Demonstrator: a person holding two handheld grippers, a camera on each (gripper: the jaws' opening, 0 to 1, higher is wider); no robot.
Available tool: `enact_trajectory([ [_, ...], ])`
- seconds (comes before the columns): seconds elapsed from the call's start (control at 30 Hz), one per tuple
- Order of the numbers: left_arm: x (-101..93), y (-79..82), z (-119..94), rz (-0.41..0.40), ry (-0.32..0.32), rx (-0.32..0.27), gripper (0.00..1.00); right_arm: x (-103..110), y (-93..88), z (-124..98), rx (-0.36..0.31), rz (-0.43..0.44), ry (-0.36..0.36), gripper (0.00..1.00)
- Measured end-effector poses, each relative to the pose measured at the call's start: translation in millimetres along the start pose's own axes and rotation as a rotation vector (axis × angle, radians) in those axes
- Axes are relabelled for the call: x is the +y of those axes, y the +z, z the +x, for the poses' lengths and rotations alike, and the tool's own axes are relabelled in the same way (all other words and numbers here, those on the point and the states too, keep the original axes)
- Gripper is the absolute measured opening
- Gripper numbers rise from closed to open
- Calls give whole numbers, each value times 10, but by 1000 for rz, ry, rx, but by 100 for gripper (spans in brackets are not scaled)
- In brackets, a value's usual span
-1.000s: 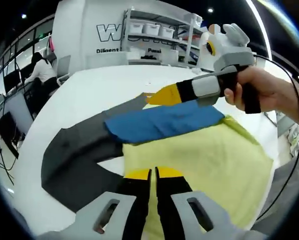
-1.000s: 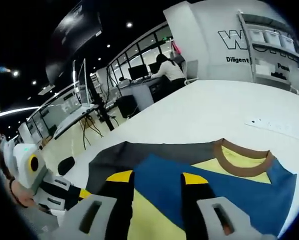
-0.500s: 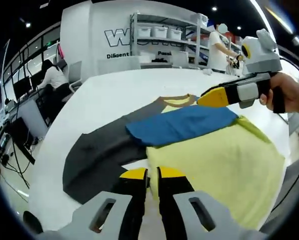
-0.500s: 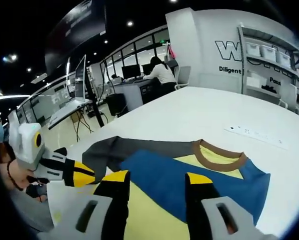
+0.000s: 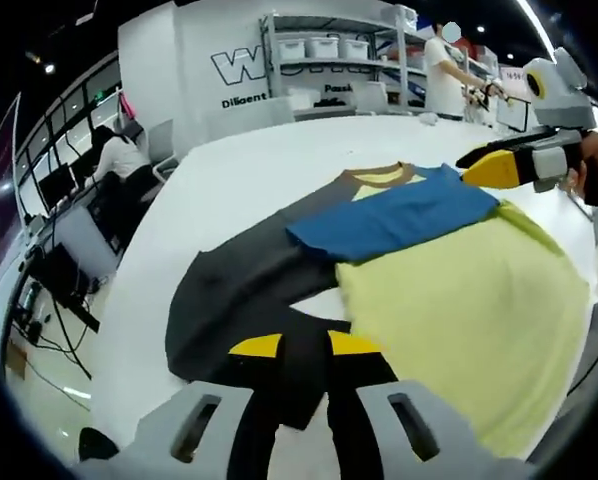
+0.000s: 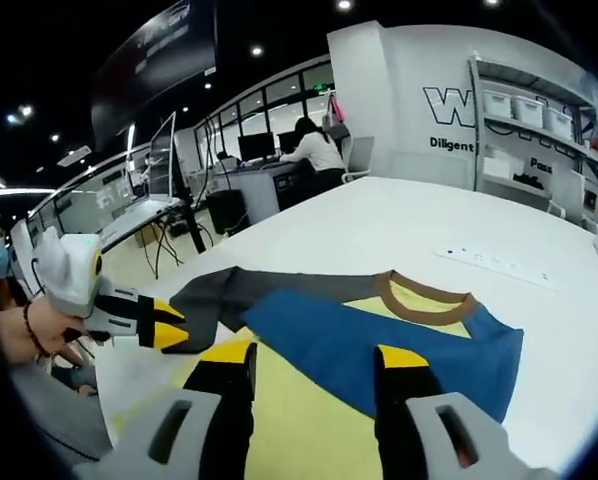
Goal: Fold the garment on the visible template until the final outline fits inside the template.
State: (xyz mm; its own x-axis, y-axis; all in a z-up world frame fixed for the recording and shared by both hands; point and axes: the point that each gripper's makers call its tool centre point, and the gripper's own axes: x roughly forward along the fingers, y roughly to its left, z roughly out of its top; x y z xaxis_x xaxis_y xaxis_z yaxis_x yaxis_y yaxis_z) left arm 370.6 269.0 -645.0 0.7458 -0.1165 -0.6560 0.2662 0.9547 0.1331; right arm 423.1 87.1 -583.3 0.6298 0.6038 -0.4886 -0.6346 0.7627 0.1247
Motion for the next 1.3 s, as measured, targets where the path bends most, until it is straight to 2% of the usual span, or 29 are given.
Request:
enact_trajectory([
  [0.1,-6,-112,34,10,-41,25,16,3,-28,-7,6,-1,0,44],
  [0.17,-6,-158,47,24,-37,43,18,10,-52,-27,10,-6,-5,44],
  [0.3,-5,-123,62,13,-42,26,19,2,-99,-67,11,4,-8,44],
  [0.43,17,-168,103,16,-50,38,22,-18,-154,-122,14,14,-18,44],
  [0.5,20,-160,114,-29,-54,27,23,-29,-175,-155,16,20,-29,46],
  [0.6,-13,-177,131,-103,-83,20,19,-35,-200,-211,15,15,-41,46],
  [0.63,-35,-176,135,-153,-95,8,19,-34,-210,-232,14,17,-41,47],
  [0.77,-28,-167,138,-120,-80,-3,19,-59,-251,-327,11,29,-53,47],
  [0.97,-46,-162,130,-134,-76,-4,17,-122,-310,-426,16,32,-80,47],
  [1.13,-78,-150,135,-135,-83,-15,4,-150,-360,-488,20,45,-91,46],
  [1.27,-68,-140,162,-168,-91,-28,0,-160,-414,-589,18,37,-107,46],
  [1.3,-58,-138,161,-203,-94,-29,0,-160,-415,-602,14,39,-109,46],
])
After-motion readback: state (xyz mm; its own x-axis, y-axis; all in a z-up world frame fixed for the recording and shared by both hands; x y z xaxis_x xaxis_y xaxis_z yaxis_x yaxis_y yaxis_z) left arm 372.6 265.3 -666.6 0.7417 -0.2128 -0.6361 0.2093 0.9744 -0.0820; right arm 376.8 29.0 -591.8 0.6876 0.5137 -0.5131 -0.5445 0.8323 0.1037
